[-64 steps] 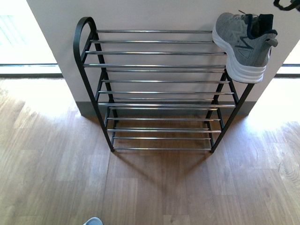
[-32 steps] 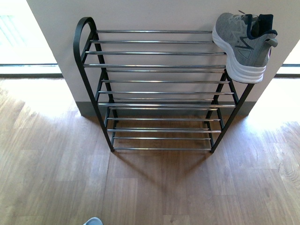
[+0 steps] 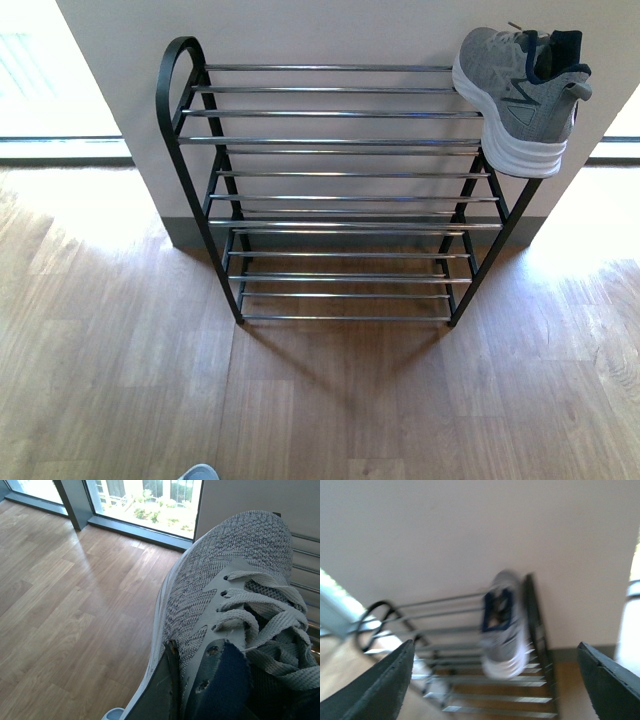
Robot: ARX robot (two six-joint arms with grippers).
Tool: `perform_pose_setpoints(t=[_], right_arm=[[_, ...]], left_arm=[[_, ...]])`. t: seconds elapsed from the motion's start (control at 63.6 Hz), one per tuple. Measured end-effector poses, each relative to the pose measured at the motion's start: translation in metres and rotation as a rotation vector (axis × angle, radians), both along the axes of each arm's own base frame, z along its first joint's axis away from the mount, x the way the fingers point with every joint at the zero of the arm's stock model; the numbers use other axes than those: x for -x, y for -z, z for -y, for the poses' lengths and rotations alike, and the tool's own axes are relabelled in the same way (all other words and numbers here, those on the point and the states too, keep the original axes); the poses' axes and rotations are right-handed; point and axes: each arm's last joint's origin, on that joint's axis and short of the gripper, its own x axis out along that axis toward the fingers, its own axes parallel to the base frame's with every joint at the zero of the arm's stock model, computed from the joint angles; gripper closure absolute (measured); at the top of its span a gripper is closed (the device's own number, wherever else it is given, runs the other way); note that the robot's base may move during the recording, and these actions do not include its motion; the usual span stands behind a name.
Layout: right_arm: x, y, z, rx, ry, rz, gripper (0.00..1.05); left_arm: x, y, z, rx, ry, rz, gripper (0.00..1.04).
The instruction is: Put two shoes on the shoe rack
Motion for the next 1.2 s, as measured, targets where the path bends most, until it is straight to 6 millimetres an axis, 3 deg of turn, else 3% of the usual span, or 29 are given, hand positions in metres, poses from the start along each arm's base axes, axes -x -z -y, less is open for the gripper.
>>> perform_pose_setpoints(t=[0.11, 0.535, 0.912, 1.195], right_arm=[[0.016, 0.007, -0.010, 0.123, 0.117, 0.069, 0.36], [0.063, 0.033, -0.039, 0.198, 0.121, 0.070, 1.03], [0.091, 0.044, -0.057, 0.197, 0.111, 0.068, 1.03], [0.103, 0.051, -0.058, 0.197, 0.119, 0.079, 1.03]], left_arm=[[0.000, 0.000, 0.000, 0.000, -0.001, 0.000, 1.03], [0.000, 0.000, 0.000, 0.000, 0.000, 0.000, 1.03], [0.000, 0.000, 0.000, 0.000, 0.000, 0.000, 1.03], [0.000, 0.000, 0.000, 0.000, 0.000, 0.000, 1.03]])
